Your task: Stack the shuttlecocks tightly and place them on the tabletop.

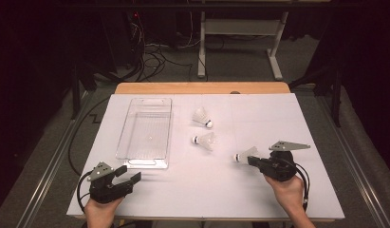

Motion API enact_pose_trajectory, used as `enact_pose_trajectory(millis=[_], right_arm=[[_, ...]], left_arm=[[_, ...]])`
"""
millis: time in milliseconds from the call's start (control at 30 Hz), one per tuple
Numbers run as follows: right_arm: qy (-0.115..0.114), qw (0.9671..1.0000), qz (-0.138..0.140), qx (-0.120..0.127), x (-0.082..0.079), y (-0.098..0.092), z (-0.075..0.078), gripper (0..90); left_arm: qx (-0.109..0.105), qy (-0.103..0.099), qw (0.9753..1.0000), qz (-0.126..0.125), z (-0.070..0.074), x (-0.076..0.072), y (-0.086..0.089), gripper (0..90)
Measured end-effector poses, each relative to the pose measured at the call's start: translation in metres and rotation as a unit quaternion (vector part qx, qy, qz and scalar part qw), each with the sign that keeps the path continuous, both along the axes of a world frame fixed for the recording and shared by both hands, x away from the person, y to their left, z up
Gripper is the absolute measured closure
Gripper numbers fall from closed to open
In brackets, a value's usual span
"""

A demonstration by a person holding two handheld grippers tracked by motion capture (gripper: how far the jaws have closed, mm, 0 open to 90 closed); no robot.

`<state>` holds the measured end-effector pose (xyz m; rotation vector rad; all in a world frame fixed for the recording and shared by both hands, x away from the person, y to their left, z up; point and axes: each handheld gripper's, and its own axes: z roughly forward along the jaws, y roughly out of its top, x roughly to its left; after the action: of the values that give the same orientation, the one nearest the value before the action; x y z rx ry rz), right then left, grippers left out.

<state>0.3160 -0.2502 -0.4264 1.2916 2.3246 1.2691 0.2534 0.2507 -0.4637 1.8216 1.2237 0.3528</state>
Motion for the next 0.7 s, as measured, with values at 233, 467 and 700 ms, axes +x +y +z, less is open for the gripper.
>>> enact_pose_trajectory(millis=[233,467,700], right_arm=[[-0.002,1.0,0.002,0.003,0.006,0.005,0.001,90.0],[0.001,1.0,0.005,-0.004,0.014,0.011,0.001,90.0],[0.002,1.0,0.008,-0.004,0.02,0.018,0.001,90.0]], left_arm=[[-0.001,0.0,1.0,0.001,0.0,0.0,0.0,34.4],[-0.001,0.0,1.0,-0.001,0.0,0.0,0.0,34.5],[-0.002,0.0,1.0,0.001,0.0,0.0,0.0,34.5]])
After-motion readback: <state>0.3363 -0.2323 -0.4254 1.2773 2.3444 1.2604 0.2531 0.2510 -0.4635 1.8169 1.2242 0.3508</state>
